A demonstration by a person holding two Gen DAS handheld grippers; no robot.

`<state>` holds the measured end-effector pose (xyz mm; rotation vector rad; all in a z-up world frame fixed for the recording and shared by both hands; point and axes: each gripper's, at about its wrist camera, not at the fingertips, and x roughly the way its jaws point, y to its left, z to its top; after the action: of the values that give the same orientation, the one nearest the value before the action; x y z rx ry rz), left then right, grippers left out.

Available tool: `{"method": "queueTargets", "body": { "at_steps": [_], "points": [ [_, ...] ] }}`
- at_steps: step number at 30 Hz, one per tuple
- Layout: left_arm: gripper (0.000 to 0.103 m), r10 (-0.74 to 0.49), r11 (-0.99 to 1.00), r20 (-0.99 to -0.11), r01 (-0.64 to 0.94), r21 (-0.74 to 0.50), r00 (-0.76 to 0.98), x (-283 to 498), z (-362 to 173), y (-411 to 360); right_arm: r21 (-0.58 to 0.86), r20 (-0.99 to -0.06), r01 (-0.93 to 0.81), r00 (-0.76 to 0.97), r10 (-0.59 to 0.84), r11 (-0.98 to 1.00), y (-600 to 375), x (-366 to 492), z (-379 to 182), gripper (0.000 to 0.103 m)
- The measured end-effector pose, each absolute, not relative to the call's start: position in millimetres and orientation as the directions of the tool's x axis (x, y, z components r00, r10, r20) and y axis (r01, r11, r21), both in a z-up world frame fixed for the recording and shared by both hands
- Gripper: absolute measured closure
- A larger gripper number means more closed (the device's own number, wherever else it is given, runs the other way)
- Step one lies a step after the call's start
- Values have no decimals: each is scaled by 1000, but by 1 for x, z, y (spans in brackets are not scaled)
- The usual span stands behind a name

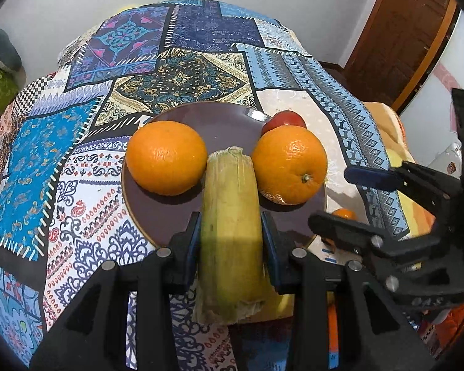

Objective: Organize fruits
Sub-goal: 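Lay the corn cob on the plate with the left gripper while the right sets the orange there, then grasp a small mandarin with the left gripper while the right gripper grasps another red tomato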

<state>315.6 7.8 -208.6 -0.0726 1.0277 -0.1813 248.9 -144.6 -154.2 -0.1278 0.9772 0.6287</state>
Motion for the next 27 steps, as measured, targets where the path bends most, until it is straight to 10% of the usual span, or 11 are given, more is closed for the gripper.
{"method": "queueTargets", "body": {
  "at_steps": [27],
  "points": [
    [46,-124,992,-799,94,-84,589,265,-151,27,167,-765,-525,464,446,834,-166,213,-125,36]
  ]
}}
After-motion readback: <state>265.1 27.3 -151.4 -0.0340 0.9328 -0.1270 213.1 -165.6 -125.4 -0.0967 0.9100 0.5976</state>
